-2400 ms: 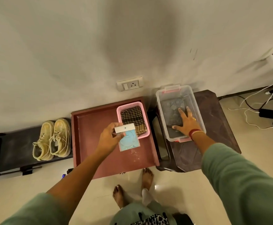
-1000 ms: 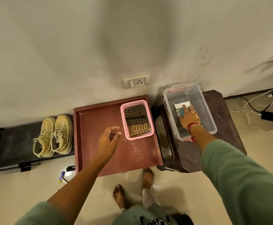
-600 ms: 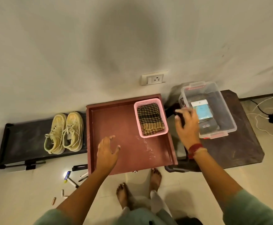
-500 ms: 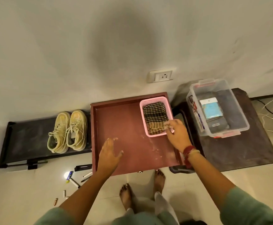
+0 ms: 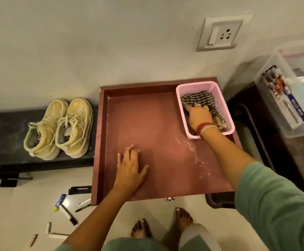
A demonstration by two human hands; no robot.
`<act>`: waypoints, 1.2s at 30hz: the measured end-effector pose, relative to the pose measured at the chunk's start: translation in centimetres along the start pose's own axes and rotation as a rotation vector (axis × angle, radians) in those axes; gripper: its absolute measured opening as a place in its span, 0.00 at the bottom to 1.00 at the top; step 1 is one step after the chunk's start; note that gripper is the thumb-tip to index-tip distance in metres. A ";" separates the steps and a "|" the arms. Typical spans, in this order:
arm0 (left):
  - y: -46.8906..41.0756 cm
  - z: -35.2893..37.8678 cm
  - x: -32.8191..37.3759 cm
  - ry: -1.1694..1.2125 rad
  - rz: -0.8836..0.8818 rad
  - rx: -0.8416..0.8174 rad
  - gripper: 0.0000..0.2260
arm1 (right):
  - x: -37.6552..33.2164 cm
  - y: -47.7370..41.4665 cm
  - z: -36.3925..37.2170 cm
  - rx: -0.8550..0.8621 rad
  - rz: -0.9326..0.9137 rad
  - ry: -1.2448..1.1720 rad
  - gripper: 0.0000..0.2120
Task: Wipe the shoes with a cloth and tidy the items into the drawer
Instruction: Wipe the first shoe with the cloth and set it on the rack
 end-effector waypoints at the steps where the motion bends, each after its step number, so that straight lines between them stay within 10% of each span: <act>1: 0.3 0.5 -0.2 0.031 0.019 0.029 0.19 | -0.2 0.0 -0.7 0.075 -0.020 0.004 0.24; 15: 9.0 -5.0 2.1 0.154 0.172 0.375 0.12 | -2.5 20.4 -10.8 0.539 -0.070 -0.790 0.16; 25: 15.1 -11.2 -6.9 0.046 0.038 0.589 0.14 | -10.4 24.2 -1.1 0.417 -0.139 -0.083 0.22; 36: 7.7 -8.5 -16.3 -0.187 -0.058 0.404 0.31 | -11.4 22.5 5.5 0.175 -0.190 -0.264 0.22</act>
Point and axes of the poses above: each hand's wrist, its own y-axis away from the middle knuckle, its own z-axis out of the palm, x = y × z, the point moved 8 cm from there along -y, towards the middle knuckle, and after that the axes turned 1 degree about z, right-handed, at the moved point
